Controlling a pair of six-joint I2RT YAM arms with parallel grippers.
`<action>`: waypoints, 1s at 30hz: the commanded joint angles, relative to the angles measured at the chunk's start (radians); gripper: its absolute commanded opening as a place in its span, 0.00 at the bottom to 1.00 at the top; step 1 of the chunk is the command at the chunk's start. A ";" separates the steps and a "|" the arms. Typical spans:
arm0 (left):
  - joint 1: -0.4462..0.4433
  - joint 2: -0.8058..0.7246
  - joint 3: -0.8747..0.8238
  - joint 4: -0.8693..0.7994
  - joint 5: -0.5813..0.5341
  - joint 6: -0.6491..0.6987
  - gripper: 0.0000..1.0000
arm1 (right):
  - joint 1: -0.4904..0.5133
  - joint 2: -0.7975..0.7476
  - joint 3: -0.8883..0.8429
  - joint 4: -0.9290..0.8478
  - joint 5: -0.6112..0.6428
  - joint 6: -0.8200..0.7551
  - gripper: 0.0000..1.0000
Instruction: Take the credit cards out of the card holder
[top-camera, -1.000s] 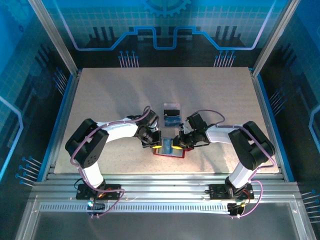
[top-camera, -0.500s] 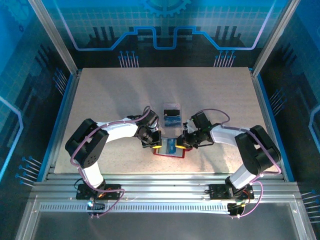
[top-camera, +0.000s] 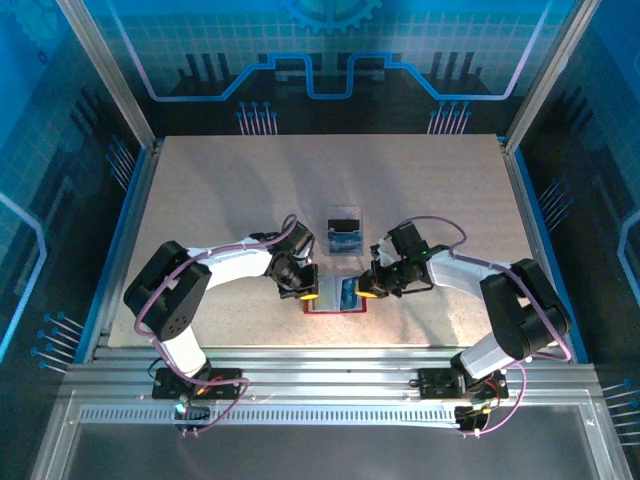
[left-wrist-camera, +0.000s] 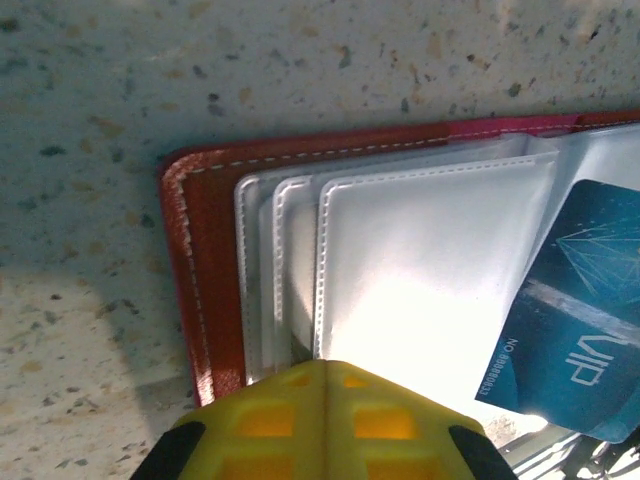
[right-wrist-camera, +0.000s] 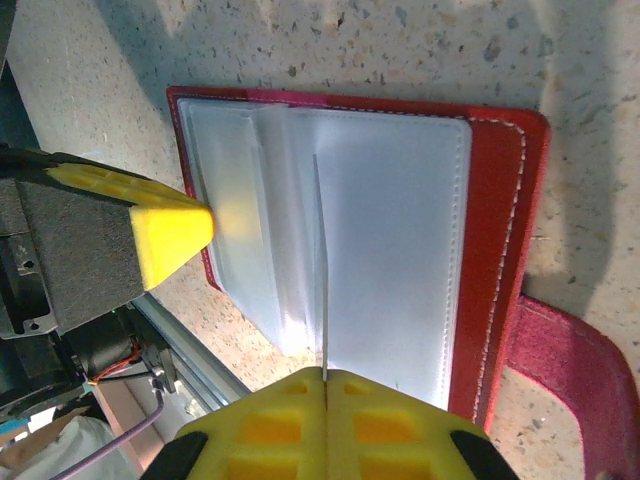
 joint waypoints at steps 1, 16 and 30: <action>-0.005 -0.040 0.002 -0.060 -0.027 -0.016 0.03 | -0.011 -0.042 0.031 -0.032 -0.027 -0.014 0.04; 0.015 -0.148 0.008 -0.024 -0.064 -0.016 0.25 | -0.008 -0.085 0.257 -0.376 0.132 -0.320 0.00; 0.136 -0.300 -0.115 -0.005 -0.066 0.011 0.28 | 0.045 0.001 0.527 -0.634 0.377 -1.043 0.00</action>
